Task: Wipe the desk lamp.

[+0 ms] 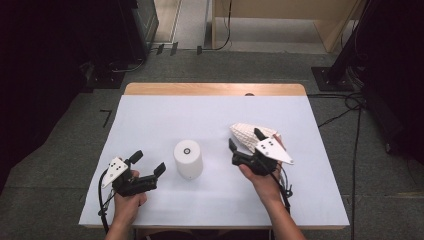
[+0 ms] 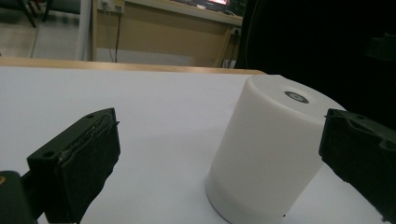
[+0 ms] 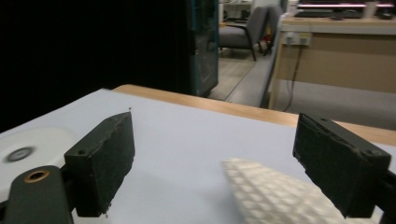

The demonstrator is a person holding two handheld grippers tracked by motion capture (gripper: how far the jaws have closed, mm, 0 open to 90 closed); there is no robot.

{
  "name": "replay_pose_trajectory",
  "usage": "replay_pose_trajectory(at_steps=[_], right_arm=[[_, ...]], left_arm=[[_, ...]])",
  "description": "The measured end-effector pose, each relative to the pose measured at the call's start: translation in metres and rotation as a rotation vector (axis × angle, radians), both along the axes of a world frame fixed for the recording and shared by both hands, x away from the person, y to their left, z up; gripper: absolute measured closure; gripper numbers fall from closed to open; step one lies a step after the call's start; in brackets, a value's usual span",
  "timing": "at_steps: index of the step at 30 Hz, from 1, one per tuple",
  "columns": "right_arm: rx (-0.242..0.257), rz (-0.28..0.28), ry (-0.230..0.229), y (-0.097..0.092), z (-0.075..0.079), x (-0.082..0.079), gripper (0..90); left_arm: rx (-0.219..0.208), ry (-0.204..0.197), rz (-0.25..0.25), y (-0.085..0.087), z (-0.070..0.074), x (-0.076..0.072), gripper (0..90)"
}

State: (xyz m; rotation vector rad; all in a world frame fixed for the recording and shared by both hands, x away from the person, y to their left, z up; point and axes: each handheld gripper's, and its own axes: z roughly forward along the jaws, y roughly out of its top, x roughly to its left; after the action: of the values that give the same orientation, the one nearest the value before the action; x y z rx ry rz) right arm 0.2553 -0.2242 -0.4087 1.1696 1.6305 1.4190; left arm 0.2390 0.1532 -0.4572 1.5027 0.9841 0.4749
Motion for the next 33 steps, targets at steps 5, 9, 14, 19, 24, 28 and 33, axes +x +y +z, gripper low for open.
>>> replay_pose_trajectory(at_steps=[5,9,14,19,24,28,33], right_arm=[[-0.028,-0.07,0.056,-0.038,-0.008,0.019,13.5],[-0.039,-0.11,0.091,-0.059,-0.018,0.031,14.2],[-0.032,-0.127,0.202,-0.075,-0.036,0.045,15.4],[-0.105,-0.135,0.317,-0.076,-0.06,0.057,16.2],[-0.125,-0.177,0.336,-0.077,-0.072,0.068,16.5],[-0.179,-0.198,0.357,-0.075,-0.082,0.078,27.6],[-0.212,-0.139,0.422,-0.074,-0.087,0.08,71.6]], left_arm=[[0.018,0.005,-0.028,-0.008,-0.004,-0.001,0.0],[0.029,0.006,-0.049,-0.013,-0.007,-0.002,0.0],[0.038,0.009,-0.062,-0.019,-0.008,0.0,0.0],[0.046,0.009,-0.082,-0.025,-0.009,0.001,0.0],[0.061,0.014,-0.107,-0.029,-0.013,0.001,0.0],[0.075,0.032,-0.115,-0.03,-0.017,0.003,0.0],[0.084,0.035,-0.117,-0.032,-0.018,0.003,0.0]])
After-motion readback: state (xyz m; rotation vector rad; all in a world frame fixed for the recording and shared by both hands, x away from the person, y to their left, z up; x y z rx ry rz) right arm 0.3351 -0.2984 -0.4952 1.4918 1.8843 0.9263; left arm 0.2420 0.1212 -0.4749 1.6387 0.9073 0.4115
